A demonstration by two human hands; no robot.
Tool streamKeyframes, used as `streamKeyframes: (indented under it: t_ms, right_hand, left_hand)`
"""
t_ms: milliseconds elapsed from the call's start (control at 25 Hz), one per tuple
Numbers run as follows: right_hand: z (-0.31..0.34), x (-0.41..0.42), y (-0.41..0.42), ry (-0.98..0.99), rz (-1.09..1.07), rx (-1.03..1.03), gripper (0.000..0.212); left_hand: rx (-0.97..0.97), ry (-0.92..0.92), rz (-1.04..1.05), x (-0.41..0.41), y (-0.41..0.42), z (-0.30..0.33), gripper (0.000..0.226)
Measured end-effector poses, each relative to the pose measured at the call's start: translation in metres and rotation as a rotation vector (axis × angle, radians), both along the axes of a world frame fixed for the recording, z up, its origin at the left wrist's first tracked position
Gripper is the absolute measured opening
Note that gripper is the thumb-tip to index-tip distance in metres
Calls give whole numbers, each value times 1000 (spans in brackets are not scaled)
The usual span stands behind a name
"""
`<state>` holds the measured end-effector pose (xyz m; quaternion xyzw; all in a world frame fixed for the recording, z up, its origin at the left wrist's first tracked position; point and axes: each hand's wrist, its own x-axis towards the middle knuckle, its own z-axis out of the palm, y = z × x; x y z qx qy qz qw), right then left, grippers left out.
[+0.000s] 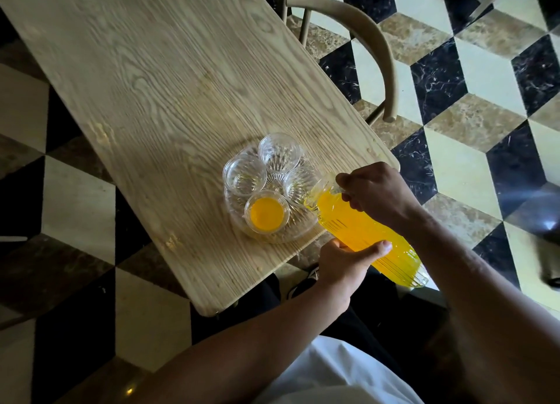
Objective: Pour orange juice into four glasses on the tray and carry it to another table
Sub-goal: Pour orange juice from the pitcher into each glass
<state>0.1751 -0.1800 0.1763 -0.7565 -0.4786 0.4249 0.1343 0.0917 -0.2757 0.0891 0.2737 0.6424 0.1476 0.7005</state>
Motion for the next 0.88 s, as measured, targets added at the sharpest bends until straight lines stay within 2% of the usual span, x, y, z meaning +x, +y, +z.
streamKeyframes:
  t_ms: [880]
  right_hand:
    - [6, -6, 7, -34, 22, -8, 43]
  left_hand:
    - [-43, -55, 62, 2, 2, -7, 62]
